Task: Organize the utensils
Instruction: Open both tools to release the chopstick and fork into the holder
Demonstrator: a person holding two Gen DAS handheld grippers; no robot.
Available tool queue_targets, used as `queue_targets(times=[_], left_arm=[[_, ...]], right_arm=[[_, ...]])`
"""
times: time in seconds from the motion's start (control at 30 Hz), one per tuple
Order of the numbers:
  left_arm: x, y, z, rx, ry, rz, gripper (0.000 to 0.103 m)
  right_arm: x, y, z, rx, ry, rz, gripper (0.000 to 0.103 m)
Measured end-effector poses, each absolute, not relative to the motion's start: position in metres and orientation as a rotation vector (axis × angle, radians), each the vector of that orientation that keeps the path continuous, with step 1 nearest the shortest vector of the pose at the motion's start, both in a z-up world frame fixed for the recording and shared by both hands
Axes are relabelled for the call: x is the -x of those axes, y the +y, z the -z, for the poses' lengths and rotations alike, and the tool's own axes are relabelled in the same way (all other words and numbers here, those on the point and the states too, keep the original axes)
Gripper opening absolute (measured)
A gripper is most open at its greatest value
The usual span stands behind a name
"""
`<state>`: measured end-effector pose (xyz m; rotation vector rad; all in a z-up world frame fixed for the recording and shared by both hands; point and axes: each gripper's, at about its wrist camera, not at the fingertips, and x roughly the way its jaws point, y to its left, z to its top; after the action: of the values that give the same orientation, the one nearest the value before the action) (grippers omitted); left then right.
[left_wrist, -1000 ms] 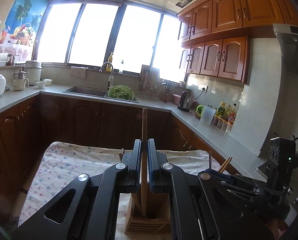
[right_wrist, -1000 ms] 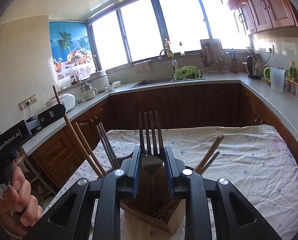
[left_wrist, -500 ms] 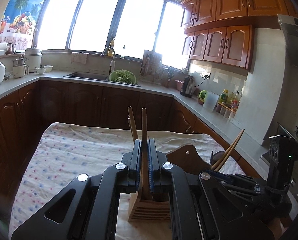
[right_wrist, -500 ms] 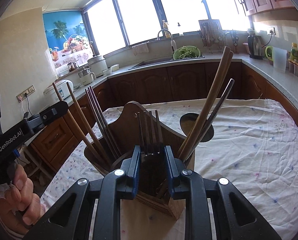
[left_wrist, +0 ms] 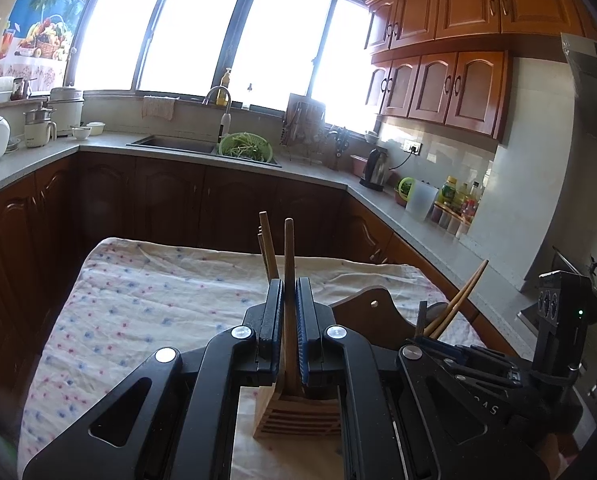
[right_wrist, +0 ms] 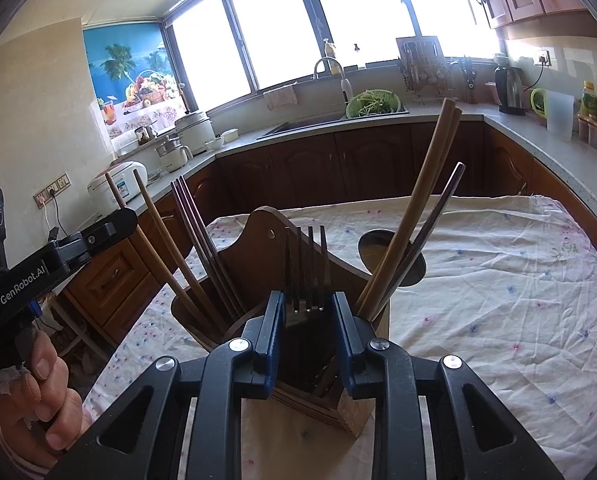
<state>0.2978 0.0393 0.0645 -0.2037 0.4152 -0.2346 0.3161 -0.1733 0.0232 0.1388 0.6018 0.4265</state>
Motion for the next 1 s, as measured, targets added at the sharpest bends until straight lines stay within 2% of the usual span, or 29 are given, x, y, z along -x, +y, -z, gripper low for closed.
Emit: queue_targets(times=[0.17,0.23,0.3,0.47,0.63,0.67,0.8,0.87,0.97,1.0], left_arm=[[-0.291,0.039,-0.067,0.207,0.409,0.237,0.007],[-0.287,0.039,-0.068,0.209,0.404,0.237,0.013],[-0.283,0.04,-0.071,0.216,0.399,0.233,0.027],[-0.271,0.046,-0.076,0.234,0.382,0.224,0.037],[-0.257,0.055,-0.077,0.257,0.375,0.197,0.058],[-0.254,0.056,-0.076,0.261,0.376,0.188,0.065],[-0.241,0.059,-0.07,0.262,0.394,0.137,0.091],[-0.233,0.06,-0.065,0.273,0.407,0.128,0.093],[-0.225,0.064,-0.056,0.291,0.437,0.121,0.096],[-0.221,0.064,-0.053,0.295,0.445,0.121,0.096]], right_arm=[[-0.313,-0.176,-0.027,-0.145,0.595,-0.428,0.027],[-0.31,-0.177,-0.028,-0.149,0.591,-0.429,0.032],[-0.307,-0.178,-0.03,-0.15,0.584,-0.427,0.035],[-0.297,-0.184,-0.038,-0.16,0.563,-0.423,0.04],[-0.283,-0.191,-0.042,-0.161,0.54,-0.41,0.051],[-0.28,-0.193,-0.042,-0.165,0.536,-0.406,0.054],[-0.267,-0.204,-0.039,-0.188,0.524,-0.393,0.075],[-0.261,-0.208,-0.035,-0.208,0.52,-0.397,0.079],[-0.251,-0.212,-0.028,-0.223,0.528,-0.397,0.091],[-0.247,-0.214,-0.027,-0.228,0.527,-0.397,0.091]])
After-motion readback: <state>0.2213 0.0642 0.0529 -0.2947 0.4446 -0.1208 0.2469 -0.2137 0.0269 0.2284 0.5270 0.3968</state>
